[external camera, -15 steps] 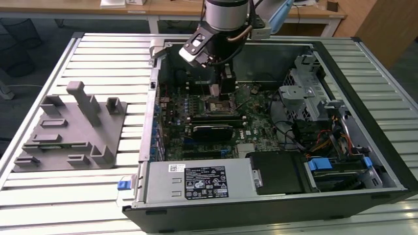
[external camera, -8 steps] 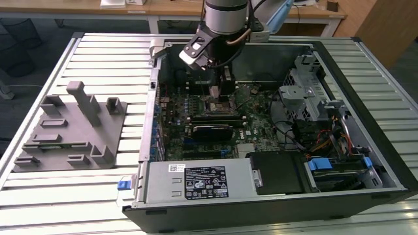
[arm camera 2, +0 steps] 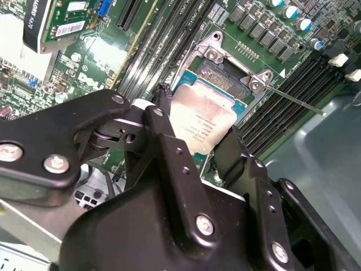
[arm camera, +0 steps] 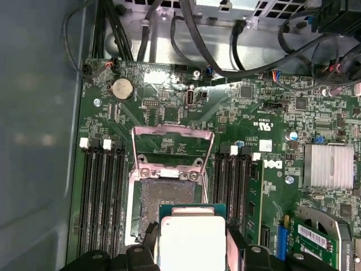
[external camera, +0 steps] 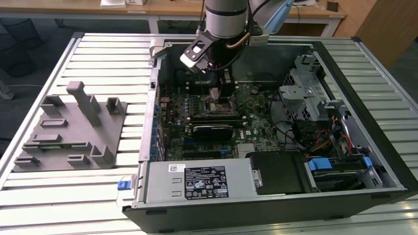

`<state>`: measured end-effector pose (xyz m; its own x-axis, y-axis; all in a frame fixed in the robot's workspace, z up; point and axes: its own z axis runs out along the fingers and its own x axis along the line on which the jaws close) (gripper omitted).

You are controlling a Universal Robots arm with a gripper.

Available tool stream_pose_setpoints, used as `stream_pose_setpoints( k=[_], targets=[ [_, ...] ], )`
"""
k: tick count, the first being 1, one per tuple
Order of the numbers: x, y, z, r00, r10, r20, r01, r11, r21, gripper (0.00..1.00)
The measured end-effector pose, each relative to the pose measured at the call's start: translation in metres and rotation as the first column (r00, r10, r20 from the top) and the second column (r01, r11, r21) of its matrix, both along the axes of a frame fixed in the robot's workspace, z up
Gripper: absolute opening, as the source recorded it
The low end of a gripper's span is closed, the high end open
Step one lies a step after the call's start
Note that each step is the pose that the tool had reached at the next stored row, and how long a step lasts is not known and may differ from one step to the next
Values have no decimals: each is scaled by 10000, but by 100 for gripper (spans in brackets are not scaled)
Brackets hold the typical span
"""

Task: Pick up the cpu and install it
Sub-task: 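Place the cpu into insertion slot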

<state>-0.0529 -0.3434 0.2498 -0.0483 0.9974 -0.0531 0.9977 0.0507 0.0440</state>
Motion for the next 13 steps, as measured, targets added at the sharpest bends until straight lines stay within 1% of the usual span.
stream_pose_setpoints(
  k=[7, 10, 13],
  targets=[
    [7, 1, -9, 10000, -41, 4, 41, 10000, 5, 55],
    [20, 0, -32, 9998, -199, 2, 199, 9998, 2, 55],
    [27, 0, -78, 9998, -204, 2, 204, 9998, 3, 55]
  ],
)
